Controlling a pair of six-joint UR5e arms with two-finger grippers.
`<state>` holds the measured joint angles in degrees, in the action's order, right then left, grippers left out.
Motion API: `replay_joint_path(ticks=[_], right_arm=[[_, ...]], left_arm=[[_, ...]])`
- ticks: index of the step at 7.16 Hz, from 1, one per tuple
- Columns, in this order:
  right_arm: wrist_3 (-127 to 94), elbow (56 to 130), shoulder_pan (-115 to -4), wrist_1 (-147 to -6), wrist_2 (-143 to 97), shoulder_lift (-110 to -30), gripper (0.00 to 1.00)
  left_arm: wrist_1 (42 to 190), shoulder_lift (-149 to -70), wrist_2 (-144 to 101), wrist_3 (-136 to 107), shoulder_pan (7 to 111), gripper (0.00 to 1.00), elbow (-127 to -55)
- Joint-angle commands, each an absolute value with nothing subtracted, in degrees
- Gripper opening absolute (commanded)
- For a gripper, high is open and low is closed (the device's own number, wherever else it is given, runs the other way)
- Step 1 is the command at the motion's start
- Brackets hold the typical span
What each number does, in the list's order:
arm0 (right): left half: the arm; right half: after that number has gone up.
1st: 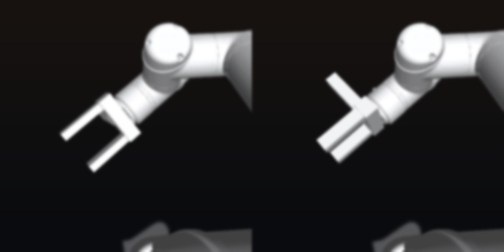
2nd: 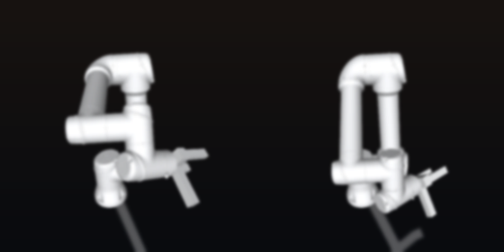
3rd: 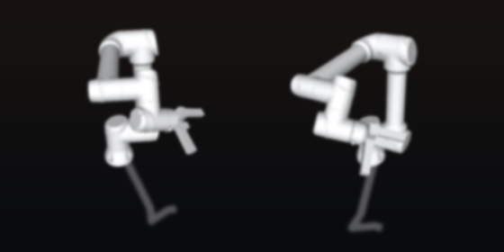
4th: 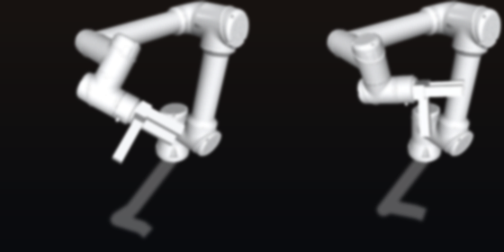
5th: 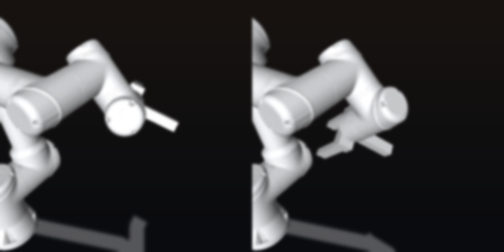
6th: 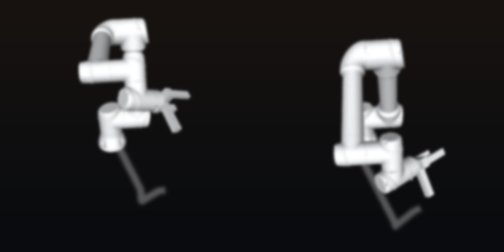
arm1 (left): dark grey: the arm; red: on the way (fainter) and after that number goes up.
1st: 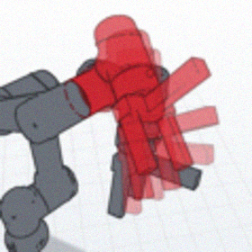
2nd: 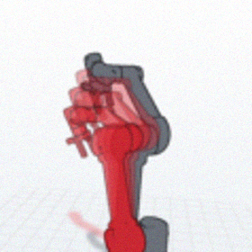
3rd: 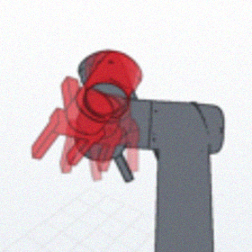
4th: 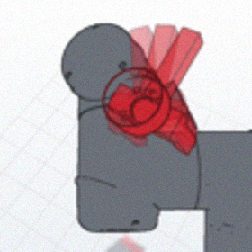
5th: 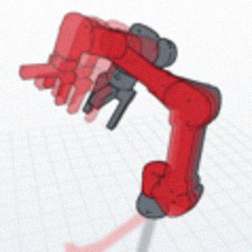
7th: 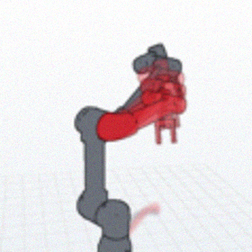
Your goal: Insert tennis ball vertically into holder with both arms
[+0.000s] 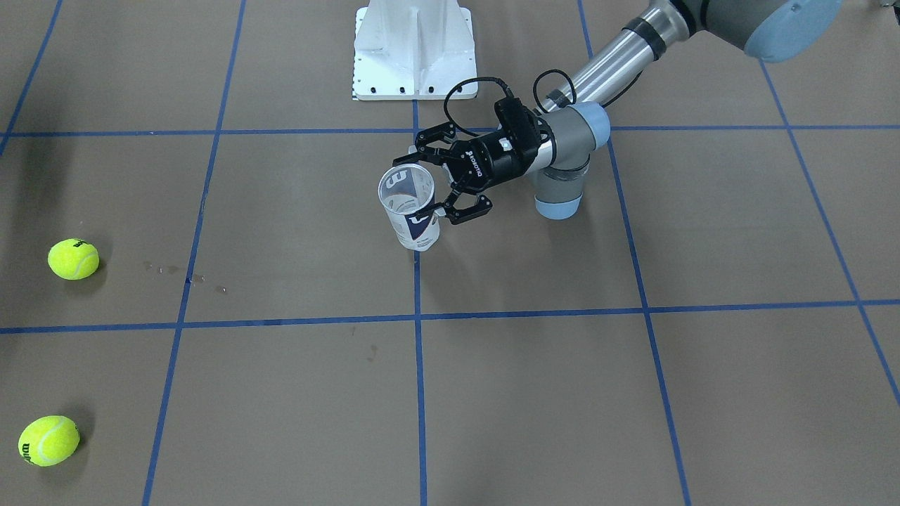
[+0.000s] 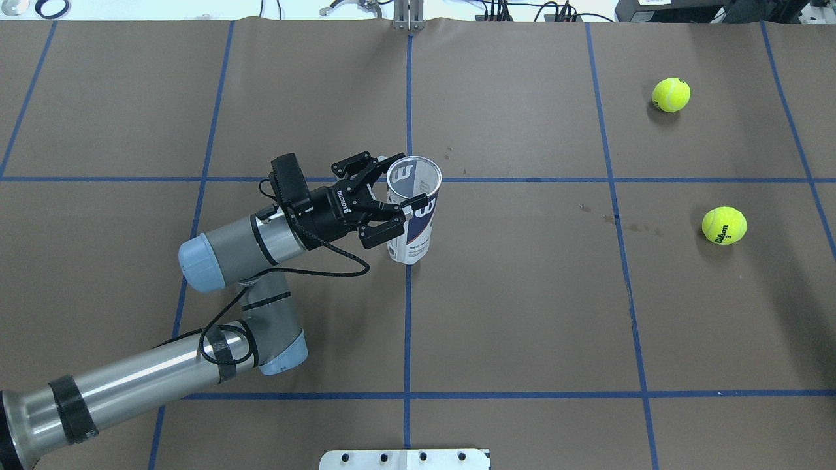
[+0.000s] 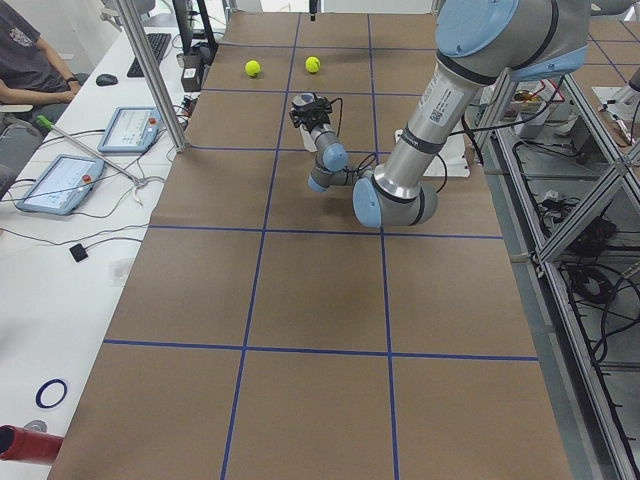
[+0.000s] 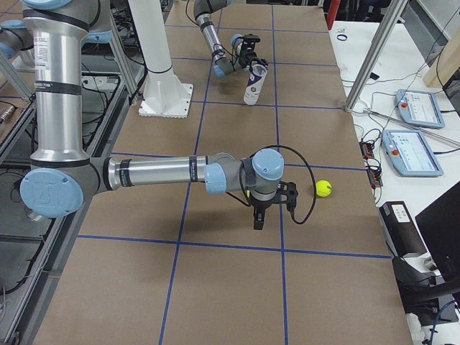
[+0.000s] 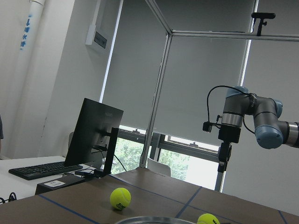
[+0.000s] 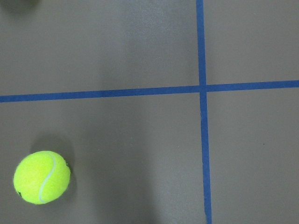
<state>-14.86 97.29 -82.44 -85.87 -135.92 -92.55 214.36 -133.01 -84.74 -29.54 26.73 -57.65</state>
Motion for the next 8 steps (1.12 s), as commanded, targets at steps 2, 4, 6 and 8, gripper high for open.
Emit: replay_joint_path(ticks=[2,4,6,8], right_arm=[[-14.9,97.3,-82.4,-85.9,-135.9,-92.5,0.99],[-14.9,97.4,-82.4,-85.9,-136.0,-92.5,0.99],[-14.9,97.3,-82.4,-85.9,-136.6,-92.5,0.99],[-14.9,97.3,-82.4,-85.9,-136.7,-92.5,0.99]], left_arm=[[214.5,-133.0,-84.0,-29.6,26.0,0.93,-57.7],[214.5,-132.9,-83.9,-29.6,25.8,0.95,-57.7],[214.5,-133.0,-84.0,-30.5,25.8,0.96,-58.3],[214.5,-132.3,-84.0,-31.0,25.8,0.99,-58.6]])
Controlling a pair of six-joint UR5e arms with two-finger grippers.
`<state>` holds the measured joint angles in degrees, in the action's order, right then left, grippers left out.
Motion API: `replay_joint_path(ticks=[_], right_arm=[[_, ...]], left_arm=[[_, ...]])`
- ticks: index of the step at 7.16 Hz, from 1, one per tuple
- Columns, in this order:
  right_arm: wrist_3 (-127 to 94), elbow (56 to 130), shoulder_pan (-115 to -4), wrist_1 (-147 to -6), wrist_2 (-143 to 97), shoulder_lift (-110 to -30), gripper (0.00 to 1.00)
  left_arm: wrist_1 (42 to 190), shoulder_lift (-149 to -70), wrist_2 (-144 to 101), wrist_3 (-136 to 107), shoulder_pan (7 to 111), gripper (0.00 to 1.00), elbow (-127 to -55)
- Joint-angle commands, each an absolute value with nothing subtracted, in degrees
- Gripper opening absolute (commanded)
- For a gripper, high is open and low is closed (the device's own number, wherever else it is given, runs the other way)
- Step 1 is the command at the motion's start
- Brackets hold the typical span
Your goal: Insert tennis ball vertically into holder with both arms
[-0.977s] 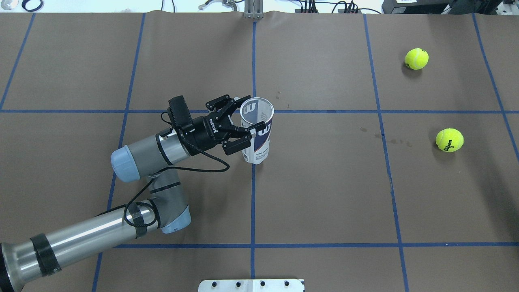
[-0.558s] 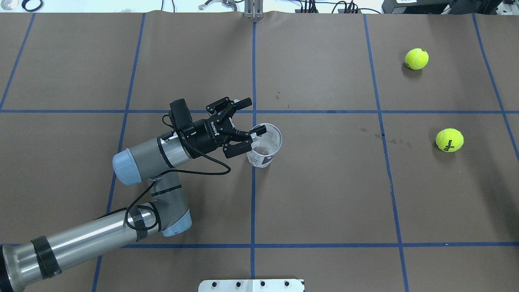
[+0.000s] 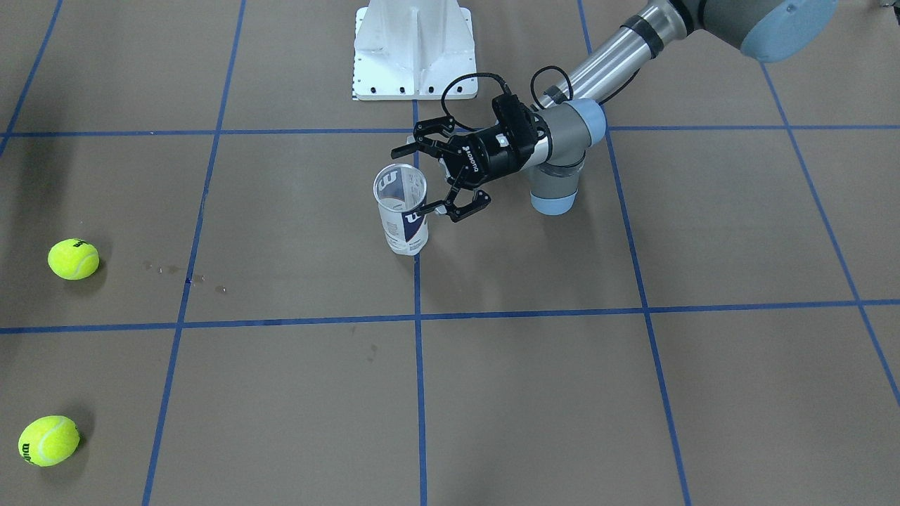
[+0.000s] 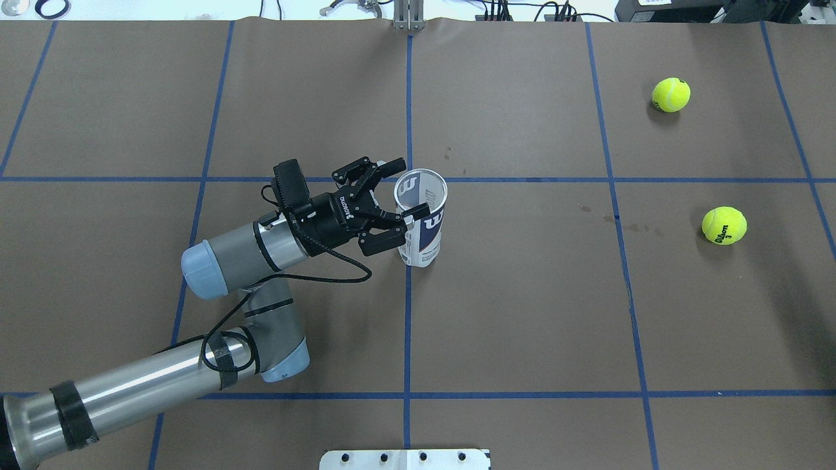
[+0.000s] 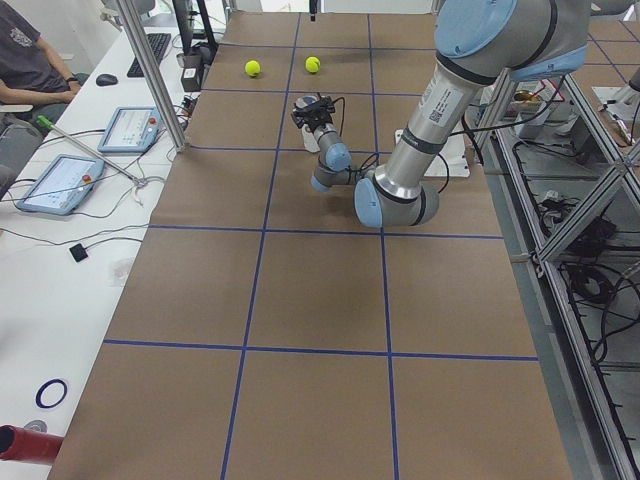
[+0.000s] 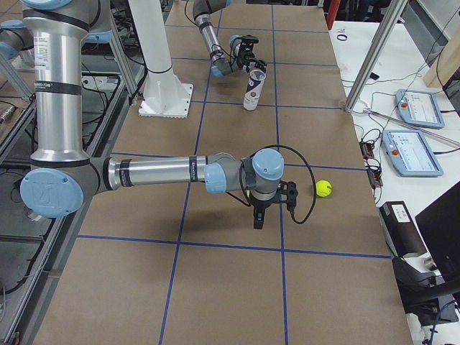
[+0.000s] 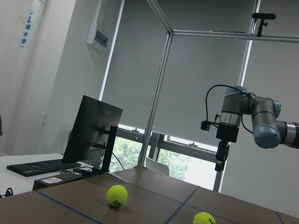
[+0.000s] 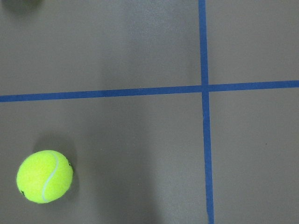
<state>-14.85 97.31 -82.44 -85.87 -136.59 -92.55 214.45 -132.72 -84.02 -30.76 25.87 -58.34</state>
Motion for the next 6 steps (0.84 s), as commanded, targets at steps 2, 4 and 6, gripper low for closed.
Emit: replay_joint_path(ticks=[2,4,6], right_arm=[[-14.9,97.2,-82.4,-85.9,-136.7,-92.5,0.99],[-14.9,97.3,-82.4,-85.9,-136.7,-92.5,0.99],[-14.9,97.3,-82.4,-85.9,-136.7,-92.5,0.99]], left_arm=[[214.5,-132.0,-84.1,-30.9,25.8,0.99,-58.8],[214.5,-131.1,-84.1,-30.6,25.8,0.99,-59.1],[214.5,-130.8,-84.2,-30.2,25.8,0.99,-59.4]])
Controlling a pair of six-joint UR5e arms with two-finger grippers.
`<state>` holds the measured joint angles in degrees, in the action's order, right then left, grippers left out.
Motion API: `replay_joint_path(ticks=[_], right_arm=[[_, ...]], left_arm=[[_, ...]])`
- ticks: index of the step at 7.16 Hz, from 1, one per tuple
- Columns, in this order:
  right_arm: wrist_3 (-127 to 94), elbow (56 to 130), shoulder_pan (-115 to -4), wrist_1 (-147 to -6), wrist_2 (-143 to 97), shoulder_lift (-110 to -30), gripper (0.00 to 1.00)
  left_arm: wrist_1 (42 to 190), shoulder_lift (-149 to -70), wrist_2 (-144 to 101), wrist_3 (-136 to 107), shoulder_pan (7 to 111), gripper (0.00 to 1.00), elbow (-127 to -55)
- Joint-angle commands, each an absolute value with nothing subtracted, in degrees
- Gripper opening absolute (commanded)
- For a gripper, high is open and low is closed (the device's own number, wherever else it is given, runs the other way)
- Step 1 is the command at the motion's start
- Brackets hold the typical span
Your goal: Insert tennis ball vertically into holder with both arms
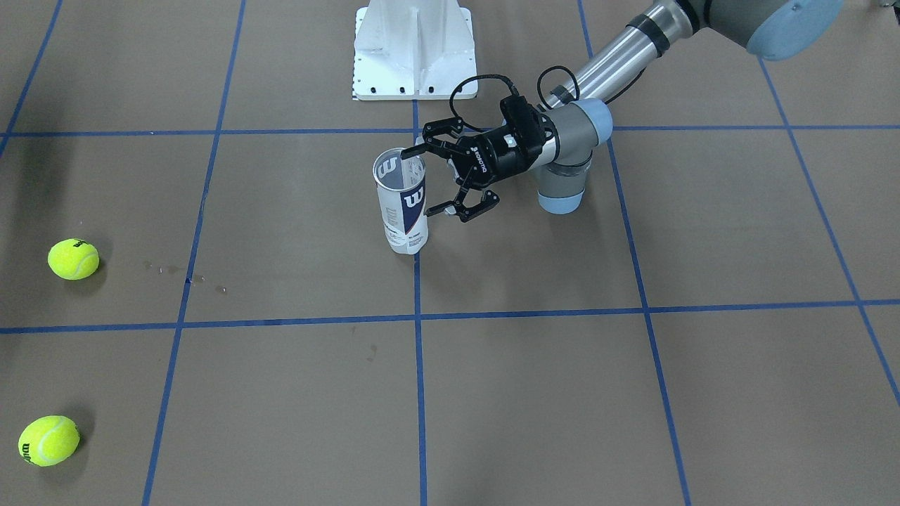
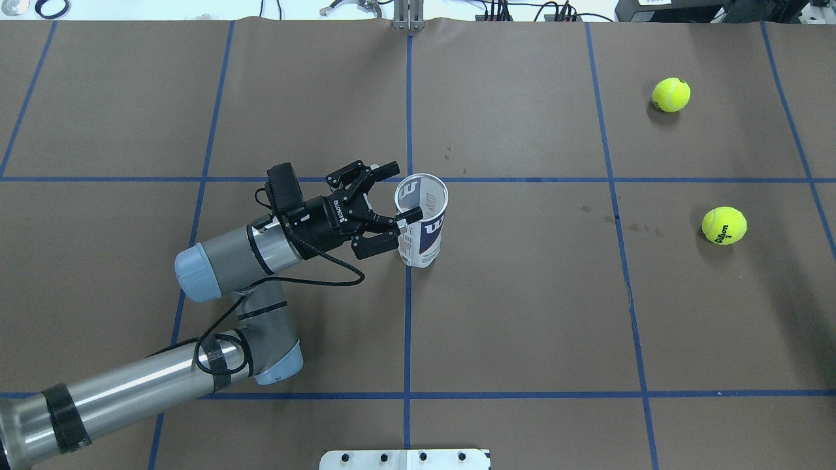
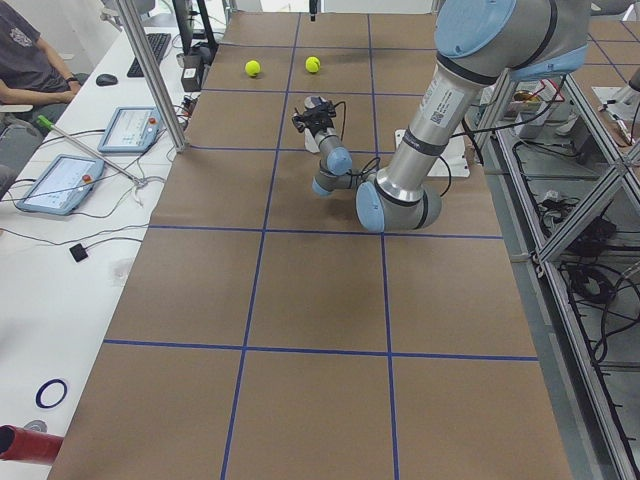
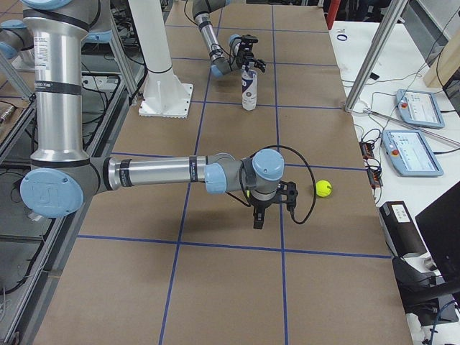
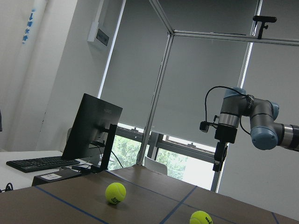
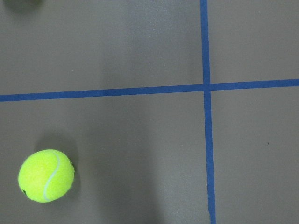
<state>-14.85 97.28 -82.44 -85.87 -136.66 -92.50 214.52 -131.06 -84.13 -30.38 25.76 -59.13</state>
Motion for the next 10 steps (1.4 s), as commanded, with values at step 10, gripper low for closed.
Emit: replay_joint_path(ticks=[10], right_arm=[[-14.9,97.9,-81.4,-79.1,-136.5,-93.1,0.99]], left_arm=[[210.2,-129.9,-86.7,-22.7,26.1,1.00,-62.3]])
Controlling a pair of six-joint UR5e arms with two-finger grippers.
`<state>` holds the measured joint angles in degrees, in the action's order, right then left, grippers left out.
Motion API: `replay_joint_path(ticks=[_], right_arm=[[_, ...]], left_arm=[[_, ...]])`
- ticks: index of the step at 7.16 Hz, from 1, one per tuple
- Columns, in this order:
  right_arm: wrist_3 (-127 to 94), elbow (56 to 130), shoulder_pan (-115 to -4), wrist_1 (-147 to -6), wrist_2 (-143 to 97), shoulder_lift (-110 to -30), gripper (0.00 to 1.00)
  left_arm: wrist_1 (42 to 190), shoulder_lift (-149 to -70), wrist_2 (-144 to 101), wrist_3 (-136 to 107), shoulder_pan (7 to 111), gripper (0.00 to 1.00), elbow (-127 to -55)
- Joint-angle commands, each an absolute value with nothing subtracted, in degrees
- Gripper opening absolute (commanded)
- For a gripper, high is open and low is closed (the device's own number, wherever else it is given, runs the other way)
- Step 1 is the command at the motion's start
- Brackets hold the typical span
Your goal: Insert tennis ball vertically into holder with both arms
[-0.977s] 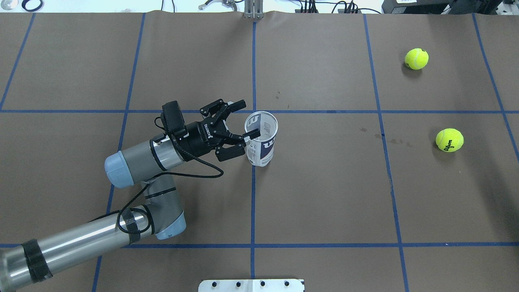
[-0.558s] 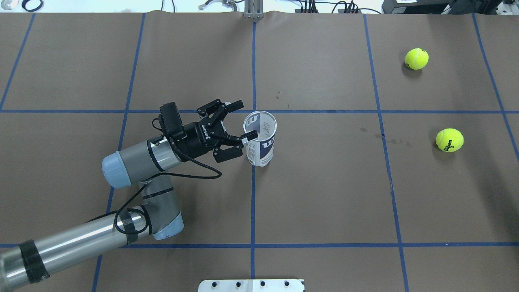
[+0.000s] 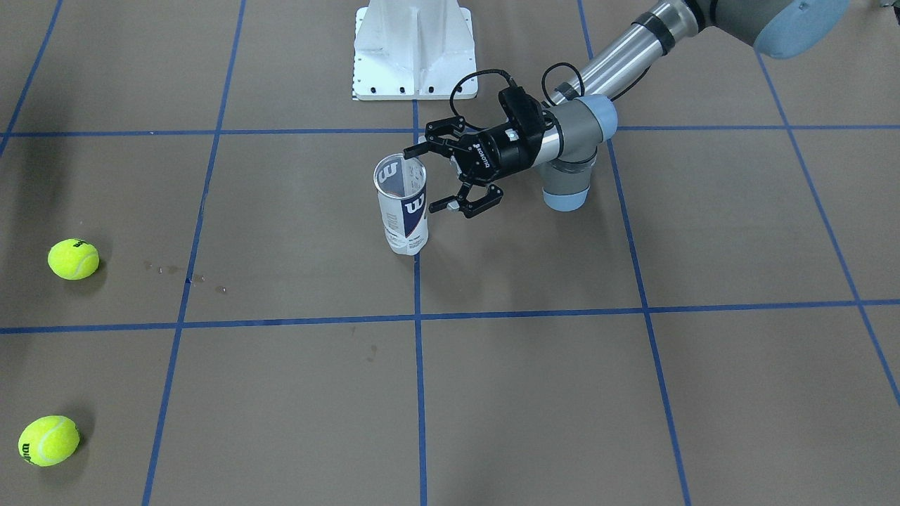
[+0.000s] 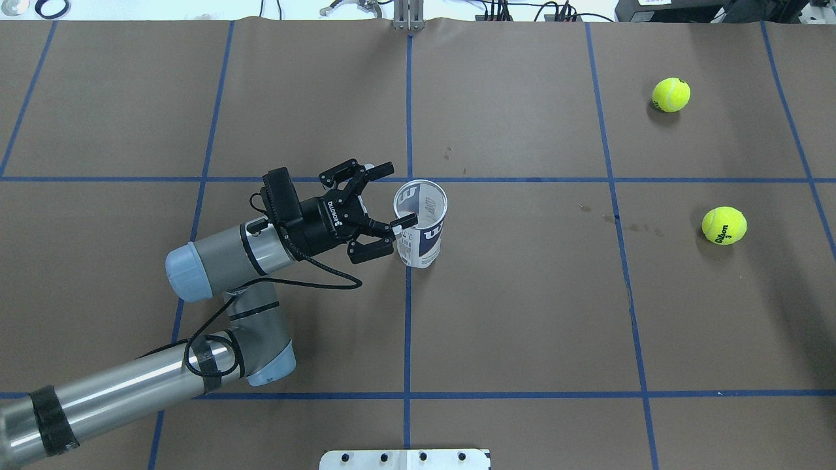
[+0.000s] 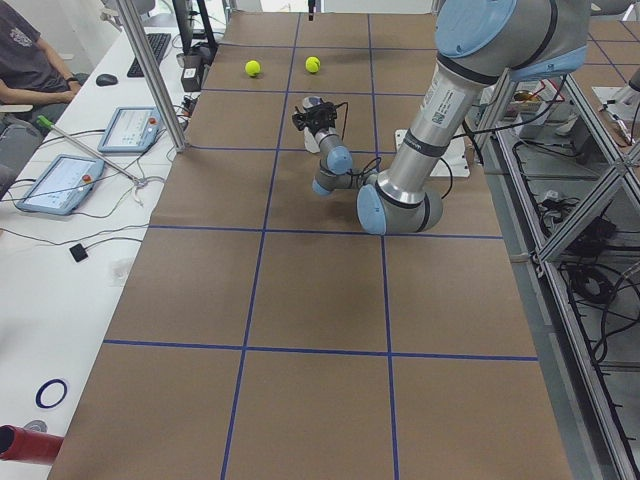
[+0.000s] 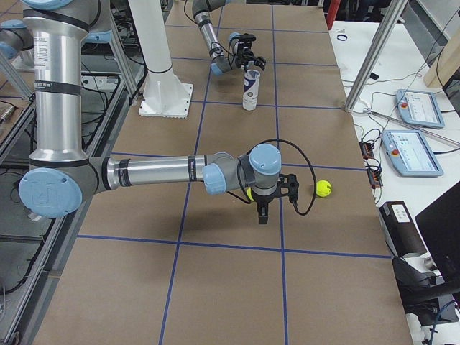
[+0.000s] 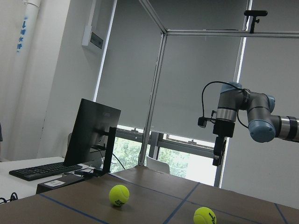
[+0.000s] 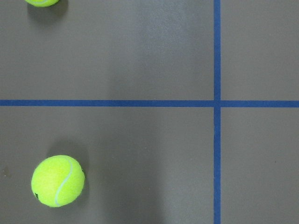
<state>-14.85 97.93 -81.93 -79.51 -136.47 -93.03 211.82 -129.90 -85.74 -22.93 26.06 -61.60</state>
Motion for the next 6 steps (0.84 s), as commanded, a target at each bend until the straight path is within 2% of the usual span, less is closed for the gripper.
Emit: replay_joint_path(ticks=[1,4,6], right_arm=[[-14.9,97.9,-81.0,-79.1,-136.4,-93.1,0.99],[-14.9,97.8,-80.4,-79.1,-136.4,-93.1,0.99],[-14.9,97.5,-80.4,-79.2,-136.3,-93.1,0.99]], left_arm=[[210.1,-129.9,-86.8,-22.7,26.2,1.00,-62.4],[208.2,-129.9,-87.8,-23.4,26.4,1.00,-66.4],[207.8,-128.9,-87.7,-23.4,26.0,1.00,-66.3]])
